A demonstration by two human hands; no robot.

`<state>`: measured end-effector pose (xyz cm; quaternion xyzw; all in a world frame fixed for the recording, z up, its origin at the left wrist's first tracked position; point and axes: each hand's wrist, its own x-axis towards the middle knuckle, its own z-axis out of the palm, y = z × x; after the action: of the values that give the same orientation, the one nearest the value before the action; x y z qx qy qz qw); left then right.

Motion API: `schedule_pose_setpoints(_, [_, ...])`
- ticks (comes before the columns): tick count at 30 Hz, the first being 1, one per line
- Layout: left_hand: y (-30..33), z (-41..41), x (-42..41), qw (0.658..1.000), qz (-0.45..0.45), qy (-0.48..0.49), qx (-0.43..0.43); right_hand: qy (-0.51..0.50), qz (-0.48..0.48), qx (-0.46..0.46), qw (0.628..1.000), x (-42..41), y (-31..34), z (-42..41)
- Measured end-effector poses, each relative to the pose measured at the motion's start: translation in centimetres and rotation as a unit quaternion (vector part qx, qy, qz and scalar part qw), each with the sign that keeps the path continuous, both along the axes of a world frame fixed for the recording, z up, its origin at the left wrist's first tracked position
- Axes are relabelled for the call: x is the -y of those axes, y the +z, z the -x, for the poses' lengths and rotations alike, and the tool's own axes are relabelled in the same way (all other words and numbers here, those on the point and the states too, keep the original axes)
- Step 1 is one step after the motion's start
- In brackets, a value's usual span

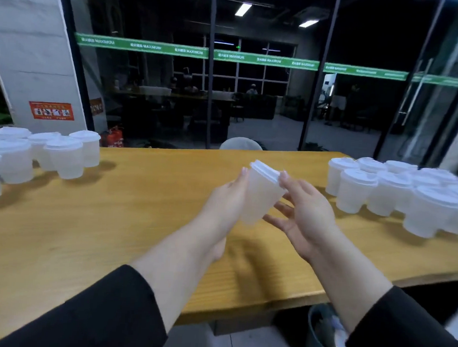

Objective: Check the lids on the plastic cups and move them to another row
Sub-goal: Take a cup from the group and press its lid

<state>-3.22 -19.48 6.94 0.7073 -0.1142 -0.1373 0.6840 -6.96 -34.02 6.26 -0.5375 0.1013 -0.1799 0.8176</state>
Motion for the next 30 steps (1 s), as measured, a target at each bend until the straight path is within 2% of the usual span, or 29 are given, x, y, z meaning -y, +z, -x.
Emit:
schedule_pose_setpoints(2, [-0.5,-0.2,2.9,0.999,0.005,-0.027,-0.041,-0.033,0.069,-0.003,0.997,2.4,-0.8,1.1])
schedule_pose_setpoints(5, [-1.4,0.4,7.3,0.989,0.063,-0.082,-0.103,-0.071,0.166,-0.012,0.984,6.4,-1.9,3.1])
schedule_pose_setpoints(7, [-1.8,1.3,10.3,0.984,0.074,-0.112,-0.121,-0.083,0.192,-0.008,0.978,8.8,-2.2,4.7])
schedule_pose_setpoints(12, [-3.0,3.1,17.1,0.975,0.048,-0.165,-0.139,-0.149,0.187,-0.023,0.971,15.2,-3.4,7.4])
schedule_pose_setpoints(19, [-2.7,4.8,24.5,0.972,-0.001,-0.211,-0.106,-0.197,0.197,-0.036,0.960,22.5,-3.7,11.1])
schedule_pose_setpoints(25, [-2.6,7.0,30.8,0.959,-0.008,-0.257,-0.115,-0.274,0.186,-0.056,0.942,28.3,-4.7,13.6])
schedule_pose_setpoints(30, [-2.3,8.6,35.6,0.950,0.016,-0.281,-0.135,-0.327,0.136,-0.067,0.933,32.7,-5.2,14.9])
